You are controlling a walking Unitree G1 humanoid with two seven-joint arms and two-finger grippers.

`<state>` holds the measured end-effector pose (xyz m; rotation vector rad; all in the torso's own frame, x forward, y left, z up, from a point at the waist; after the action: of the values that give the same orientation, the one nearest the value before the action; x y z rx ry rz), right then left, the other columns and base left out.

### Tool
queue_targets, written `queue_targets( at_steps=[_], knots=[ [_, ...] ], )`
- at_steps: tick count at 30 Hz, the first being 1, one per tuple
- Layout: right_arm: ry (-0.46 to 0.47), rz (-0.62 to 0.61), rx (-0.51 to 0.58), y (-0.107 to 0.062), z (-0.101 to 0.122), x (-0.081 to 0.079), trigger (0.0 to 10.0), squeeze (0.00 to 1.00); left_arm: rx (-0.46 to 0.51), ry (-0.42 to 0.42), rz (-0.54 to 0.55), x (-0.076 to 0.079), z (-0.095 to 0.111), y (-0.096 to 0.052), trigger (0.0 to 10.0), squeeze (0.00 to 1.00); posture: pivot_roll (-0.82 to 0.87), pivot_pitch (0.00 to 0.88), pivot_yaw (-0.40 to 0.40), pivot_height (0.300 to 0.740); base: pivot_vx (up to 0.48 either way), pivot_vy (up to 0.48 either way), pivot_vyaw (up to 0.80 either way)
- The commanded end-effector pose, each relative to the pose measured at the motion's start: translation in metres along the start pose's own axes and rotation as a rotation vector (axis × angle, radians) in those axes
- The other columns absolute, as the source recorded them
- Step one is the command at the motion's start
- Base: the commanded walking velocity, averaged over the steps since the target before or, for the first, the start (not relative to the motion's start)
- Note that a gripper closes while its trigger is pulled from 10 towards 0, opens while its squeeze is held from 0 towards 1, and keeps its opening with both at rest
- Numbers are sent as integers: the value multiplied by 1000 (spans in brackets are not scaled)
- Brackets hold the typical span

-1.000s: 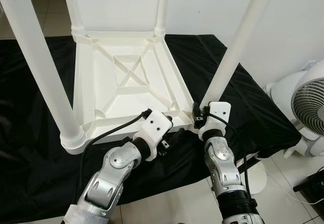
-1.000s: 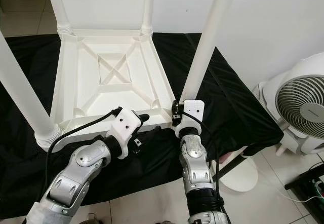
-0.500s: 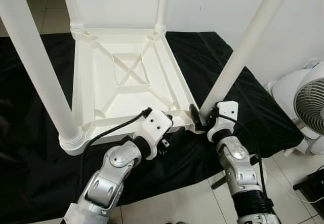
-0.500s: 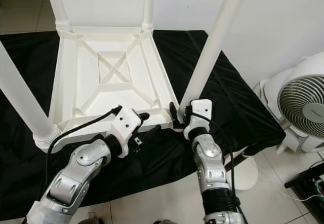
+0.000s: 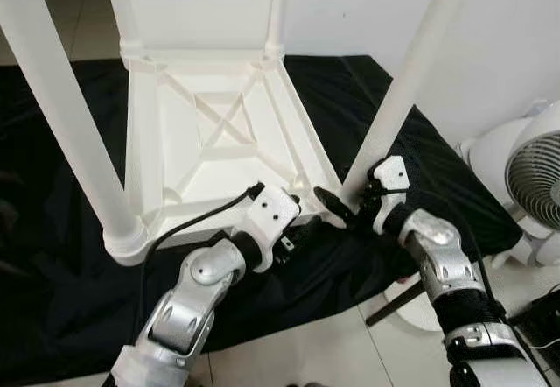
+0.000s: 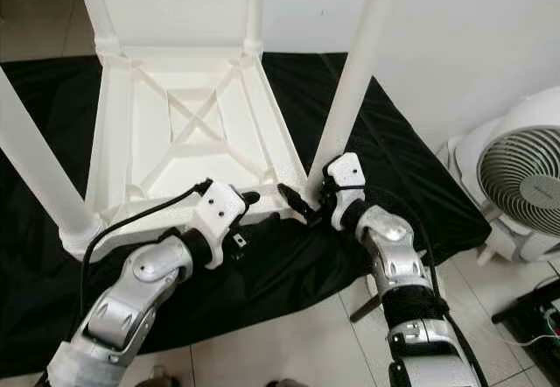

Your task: Building children table

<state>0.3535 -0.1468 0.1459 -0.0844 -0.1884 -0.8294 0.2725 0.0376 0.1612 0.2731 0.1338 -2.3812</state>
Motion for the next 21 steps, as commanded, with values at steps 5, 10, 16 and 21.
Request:
queue_targets(
  at_steps=[5, 10, 16, 21],
  knots=[
    [-13, 73, -23, 20, -1, -8, 1333, 0, 4, -5, 13, -1, 0, 0, 10000, 0, 83, 55, -85, 740, 0, 0, 0],
    [17, 92, -10, 20, -4, -10, 0, 0, 5, -3, 29, -3, 1, -2, 10000, 0, 102, 58, -97, 740, 0, 0, 0],
    [38, 60, -12, 13, -9, -6, 0, 0, 2, -4, 39, -4, 1, -3, 10000, 0, 101, 61, -103, 740, 0, 0, 0],
    [38, -136, -44, 2, -19, 8, 0, 0, 4, -11, 32, -1, 0, -2, 10000, 0, 91, 63, -106, 740, 0, 0, 0]
  ],
)
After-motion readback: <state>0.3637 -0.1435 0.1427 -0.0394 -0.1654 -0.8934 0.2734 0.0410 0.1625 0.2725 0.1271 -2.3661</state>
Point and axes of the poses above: a point about 5 cm out from each wrist's last joint towards the gripper, its own y axis pointing out of the wrist towards the gripper, its own z axis along the axis of the wrist's last joint, x = y × z, the point moved 2 cm from there along y, pointing out of the wrist towards the gripper, and after that the axes turned 1 degree about y, right-handed, at the moved point
